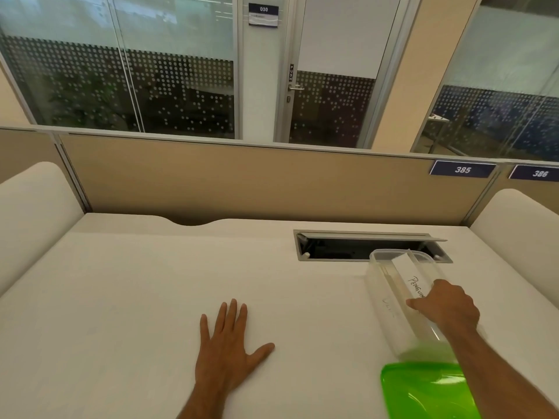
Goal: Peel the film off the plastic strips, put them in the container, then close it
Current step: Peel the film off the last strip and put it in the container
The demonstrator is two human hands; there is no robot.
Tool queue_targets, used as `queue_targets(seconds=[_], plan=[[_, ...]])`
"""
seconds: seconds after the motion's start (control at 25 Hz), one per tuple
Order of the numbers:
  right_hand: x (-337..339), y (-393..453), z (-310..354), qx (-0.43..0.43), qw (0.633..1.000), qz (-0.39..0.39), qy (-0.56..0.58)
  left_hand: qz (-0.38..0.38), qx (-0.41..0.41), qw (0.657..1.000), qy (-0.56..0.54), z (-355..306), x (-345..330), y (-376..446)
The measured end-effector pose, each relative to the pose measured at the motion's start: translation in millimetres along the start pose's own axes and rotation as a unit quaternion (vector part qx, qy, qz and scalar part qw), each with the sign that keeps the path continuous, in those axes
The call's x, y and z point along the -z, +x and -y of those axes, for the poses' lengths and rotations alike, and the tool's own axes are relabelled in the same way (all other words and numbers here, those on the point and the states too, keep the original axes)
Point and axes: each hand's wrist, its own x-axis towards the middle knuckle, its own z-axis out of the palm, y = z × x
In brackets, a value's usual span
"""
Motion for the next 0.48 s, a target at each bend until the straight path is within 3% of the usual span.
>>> queue_targets(seconds=[0.48], plan=[[-25.9,14.6,-11.9,-0.004,0.999,0.026,-0.018,0.003,0.006,1.0,0.008,-3.0,4.9,-0.4]])
